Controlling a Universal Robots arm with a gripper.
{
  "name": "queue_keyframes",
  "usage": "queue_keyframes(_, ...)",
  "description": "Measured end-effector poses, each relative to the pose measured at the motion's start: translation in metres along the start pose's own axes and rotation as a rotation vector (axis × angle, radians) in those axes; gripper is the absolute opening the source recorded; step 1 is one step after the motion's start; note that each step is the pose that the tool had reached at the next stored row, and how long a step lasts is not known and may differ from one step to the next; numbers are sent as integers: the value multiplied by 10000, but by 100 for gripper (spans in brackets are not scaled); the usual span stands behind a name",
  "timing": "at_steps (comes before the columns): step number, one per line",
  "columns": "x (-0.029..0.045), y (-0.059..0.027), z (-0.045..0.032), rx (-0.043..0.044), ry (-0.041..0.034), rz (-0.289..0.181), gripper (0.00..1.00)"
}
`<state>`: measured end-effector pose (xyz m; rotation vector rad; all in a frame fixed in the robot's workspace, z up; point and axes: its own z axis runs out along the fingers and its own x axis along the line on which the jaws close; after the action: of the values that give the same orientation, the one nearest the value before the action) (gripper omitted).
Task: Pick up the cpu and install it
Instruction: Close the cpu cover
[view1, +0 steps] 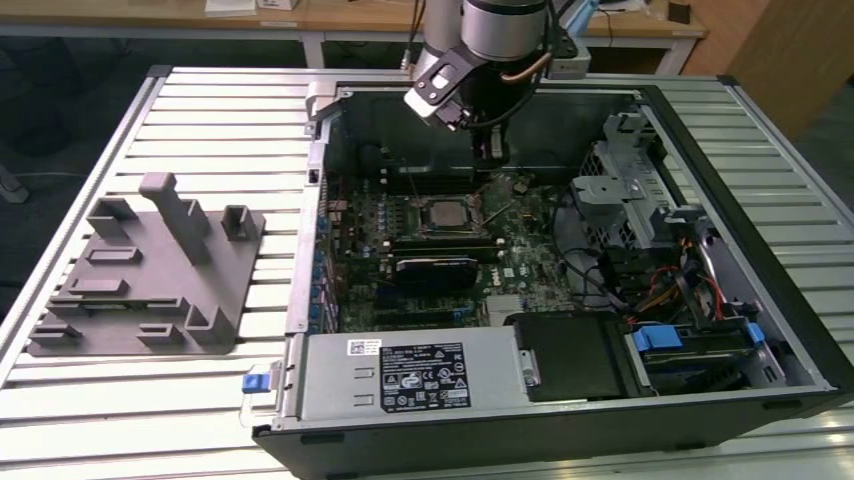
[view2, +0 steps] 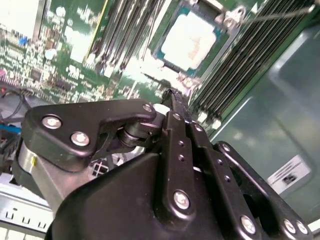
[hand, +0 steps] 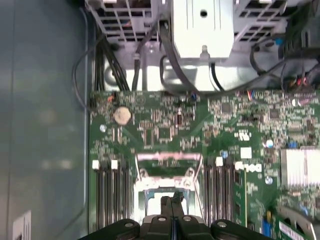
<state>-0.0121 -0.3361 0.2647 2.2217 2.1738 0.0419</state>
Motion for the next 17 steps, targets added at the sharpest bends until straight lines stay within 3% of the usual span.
queue_keyframes(17, 27, 472, 20, 1, 0, 0, 11)
